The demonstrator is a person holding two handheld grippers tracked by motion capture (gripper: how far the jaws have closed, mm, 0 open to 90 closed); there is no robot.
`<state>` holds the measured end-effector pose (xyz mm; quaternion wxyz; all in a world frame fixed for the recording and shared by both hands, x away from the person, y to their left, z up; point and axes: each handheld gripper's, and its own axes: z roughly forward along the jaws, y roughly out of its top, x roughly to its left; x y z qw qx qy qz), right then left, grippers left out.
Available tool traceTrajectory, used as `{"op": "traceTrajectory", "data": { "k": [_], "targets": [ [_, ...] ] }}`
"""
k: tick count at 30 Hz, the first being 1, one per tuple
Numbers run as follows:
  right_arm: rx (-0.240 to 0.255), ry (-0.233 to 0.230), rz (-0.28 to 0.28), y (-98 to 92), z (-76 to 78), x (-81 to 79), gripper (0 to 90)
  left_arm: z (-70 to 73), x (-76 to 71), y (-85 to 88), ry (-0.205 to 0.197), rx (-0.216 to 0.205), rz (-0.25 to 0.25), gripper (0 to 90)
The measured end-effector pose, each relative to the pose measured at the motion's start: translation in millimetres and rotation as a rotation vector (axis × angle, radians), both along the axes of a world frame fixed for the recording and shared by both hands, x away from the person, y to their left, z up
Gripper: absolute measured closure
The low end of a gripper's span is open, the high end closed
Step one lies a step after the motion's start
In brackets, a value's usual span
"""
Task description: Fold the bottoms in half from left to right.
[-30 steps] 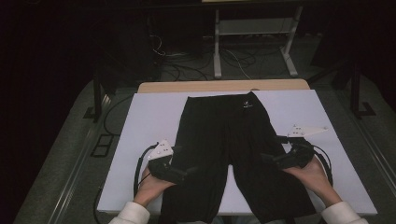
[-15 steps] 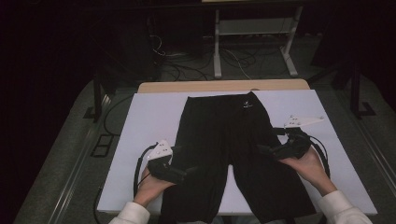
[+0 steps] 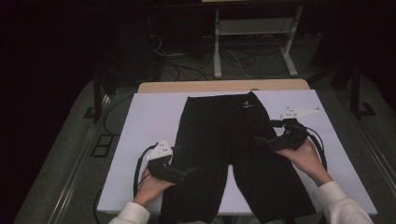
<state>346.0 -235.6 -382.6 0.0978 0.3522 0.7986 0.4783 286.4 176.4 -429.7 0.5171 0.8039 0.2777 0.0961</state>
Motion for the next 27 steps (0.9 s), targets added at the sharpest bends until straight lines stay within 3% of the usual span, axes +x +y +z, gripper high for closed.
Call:
{"op": "traceTrajectory", "data": {
  "k": [18,27],
  "targets": [
    [-0.032,-0.027,0.033,23.5,23.5,28.9,0.0,-0.2,-0.3,0.9,0.004,-0.006,0.003,0.0],
    [-0.064,-0.017,0.038,36.9,29.3,44.7,0.0,-0.1,-0.4,1.1,0.006,-0.007,0.0,0.0]
  ]
}}
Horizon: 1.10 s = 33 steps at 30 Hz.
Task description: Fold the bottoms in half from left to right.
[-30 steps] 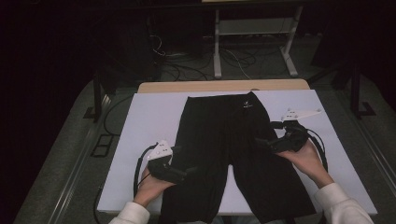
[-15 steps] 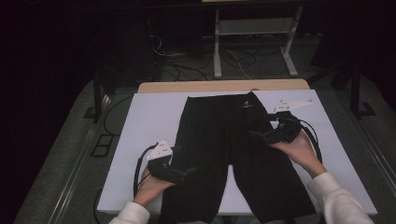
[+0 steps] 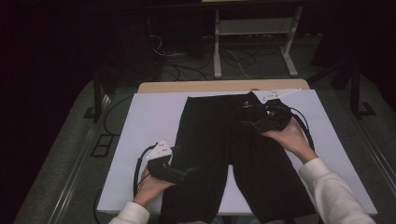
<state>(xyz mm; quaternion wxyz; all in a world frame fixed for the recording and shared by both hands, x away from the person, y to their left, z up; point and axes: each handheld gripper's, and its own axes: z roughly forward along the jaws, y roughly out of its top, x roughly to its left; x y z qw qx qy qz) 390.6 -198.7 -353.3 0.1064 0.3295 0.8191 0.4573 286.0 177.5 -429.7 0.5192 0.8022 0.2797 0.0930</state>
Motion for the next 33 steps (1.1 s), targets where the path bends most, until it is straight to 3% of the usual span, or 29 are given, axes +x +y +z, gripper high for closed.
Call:
{"op": "traceTrajectory", "data": {
  "k": [14,33],
  "targets": [
    [-0.031,0.013,0.01,22.0,3.3,22.8,0.0,-0.1,0.0,0.1,0.0,-0.001,-0.002,0.0],
    [-0.037,0.006,0.008,46.0,4.0,48.1,0.0,0.0,-0.1,0.4,0.0,-0.006,-0.003,0.0]
  ]
}}
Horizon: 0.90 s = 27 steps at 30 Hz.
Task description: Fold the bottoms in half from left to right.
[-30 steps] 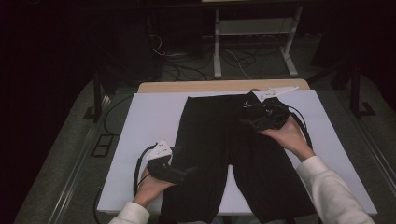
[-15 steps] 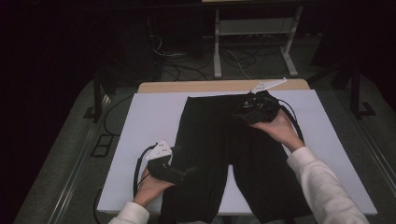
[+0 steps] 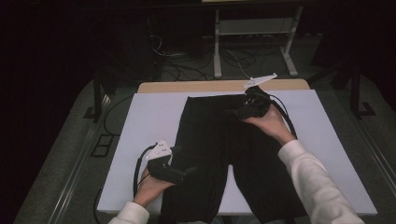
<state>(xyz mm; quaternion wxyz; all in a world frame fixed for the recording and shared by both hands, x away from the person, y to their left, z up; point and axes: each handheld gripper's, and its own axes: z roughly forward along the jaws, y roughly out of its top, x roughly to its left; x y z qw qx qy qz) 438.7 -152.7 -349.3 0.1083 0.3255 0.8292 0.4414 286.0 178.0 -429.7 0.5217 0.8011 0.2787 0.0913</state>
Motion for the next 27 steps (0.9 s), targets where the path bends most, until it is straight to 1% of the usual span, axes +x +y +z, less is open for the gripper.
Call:
{"op": "traceTrajectory", "data": {
  "k": [3,5,8,12,17,27],
  "targets": [
    [0.003,-0.009,0.008,7.1,0.9,5.2,0.0,0.2,-0.2,0.2,-0.002,-0.004,0.001,0.0],
    [0.001,-0.009,0.007,9.0,1.2,6.2,0.0,0.3,-0.2,0.2,-0.001,-0.005,0.0,0.0],
    [-0.004,-0.007,0.014,16.8,2.0,11.0,0.0,0.3,-0.5,0.0,0.0,-0.003,-0.003,0.0],
    [0.002,-0.011,0.015,24.5,1.6,17.0,0.0,0.9,-0.6,1.3,-0.003,-0.008,0.001,0.0],
    [-0.002,-0.005,0.005,32.7,-1.9,25.7,0.0,1.3,-0.9,1.6,-0.005,-0.009,-0.001,0.0],
    [0.008,0.008,-0.007,46.2,-9.9,38.8,0.0,2.1,-2.0,2.3,-0.007,-0.019,0.002,0.0]
  ]
}}
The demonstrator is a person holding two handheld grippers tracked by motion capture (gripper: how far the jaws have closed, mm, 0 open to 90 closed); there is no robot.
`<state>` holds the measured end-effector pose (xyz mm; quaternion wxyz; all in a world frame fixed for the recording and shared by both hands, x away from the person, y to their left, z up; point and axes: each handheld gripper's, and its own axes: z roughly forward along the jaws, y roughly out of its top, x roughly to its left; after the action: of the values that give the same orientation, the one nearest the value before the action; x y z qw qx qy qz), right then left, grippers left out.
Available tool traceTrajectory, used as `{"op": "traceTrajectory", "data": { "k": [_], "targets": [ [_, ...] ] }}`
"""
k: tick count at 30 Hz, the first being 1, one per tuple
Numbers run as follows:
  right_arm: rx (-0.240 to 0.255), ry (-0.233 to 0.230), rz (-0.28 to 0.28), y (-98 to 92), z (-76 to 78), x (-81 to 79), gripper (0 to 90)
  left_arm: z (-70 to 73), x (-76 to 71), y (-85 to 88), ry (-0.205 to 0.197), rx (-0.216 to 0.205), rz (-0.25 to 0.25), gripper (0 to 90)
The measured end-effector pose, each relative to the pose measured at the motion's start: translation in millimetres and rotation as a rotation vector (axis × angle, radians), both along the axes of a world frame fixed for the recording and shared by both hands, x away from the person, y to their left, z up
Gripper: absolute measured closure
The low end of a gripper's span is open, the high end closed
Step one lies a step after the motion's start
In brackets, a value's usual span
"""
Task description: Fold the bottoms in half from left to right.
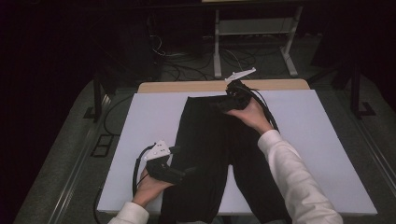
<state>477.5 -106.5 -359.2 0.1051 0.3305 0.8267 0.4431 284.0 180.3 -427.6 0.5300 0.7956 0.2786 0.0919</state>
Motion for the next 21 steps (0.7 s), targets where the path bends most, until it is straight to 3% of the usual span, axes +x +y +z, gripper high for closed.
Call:
{"op": "traceTrajectory", "data": {
  "k": [21],
  "targets": [
    [-0.003,-0.007,0.003,38.3,-11.5,20.5,0.0,0.1,-0.4,0.8,-0.003,-0.001,-0.001,0.0]
  ]
}}
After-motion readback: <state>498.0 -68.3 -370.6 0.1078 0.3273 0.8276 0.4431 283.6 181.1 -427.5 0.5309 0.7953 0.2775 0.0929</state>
